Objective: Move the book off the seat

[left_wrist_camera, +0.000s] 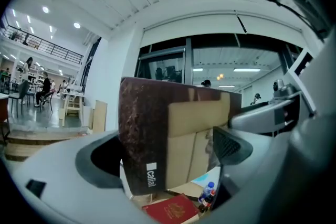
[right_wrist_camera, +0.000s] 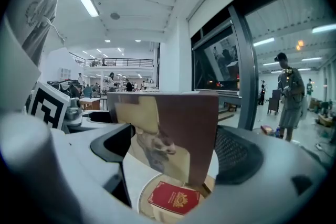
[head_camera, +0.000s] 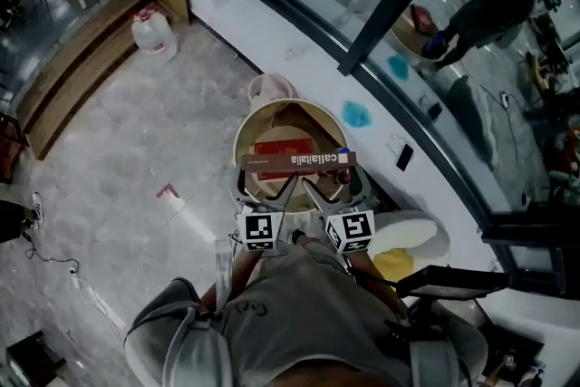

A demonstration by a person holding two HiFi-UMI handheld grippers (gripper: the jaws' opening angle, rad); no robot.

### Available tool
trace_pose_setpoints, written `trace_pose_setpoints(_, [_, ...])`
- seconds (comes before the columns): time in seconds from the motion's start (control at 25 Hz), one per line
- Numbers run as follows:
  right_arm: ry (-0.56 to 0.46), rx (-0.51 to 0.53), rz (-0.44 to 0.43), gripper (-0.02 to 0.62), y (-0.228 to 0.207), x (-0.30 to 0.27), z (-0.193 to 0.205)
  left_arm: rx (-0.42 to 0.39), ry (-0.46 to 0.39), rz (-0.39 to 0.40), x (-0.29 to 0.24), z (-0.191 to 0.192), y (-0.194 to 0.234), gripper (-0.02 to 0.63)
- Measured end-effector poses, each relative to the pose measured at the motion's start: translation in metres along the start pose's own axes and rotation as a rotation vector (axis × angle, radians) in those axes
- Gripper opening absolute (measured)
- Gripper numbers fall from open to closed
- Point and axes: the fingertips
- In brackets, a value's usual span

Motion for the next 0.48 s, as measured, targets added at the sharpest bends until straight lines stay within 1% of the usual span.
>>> trace_pose_setpoints(0.28, [-0.028, -0.014, -0.065, 0.491, -0.028, -0.012, -0.012, -0.053, 0.020, -0.043, -0.020, -0.023, -0.011, 0.545])
trace_pose_setpoints(0.36, [-0.033, -0.024, -0.081, 0.491, -0.029, -0.013, -0.011, -0.063, 0.031, -0.056, -0.020, -0.024, -0.013, 0.545])
trace_pose_setpoints(0.48, [-0.035, -0.049, -0.075, 0.491, -0.034, -0.011, -0.005, -0.078, 0.051, -0.056, -0.022, -0.020, -0.018, 0.545])
Point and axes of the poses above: the fingertips, and each gripper's own axes: x backward along the fingers, y to its left, z out of its underside, and after that the axes turned 5 degrees about y, right-handed
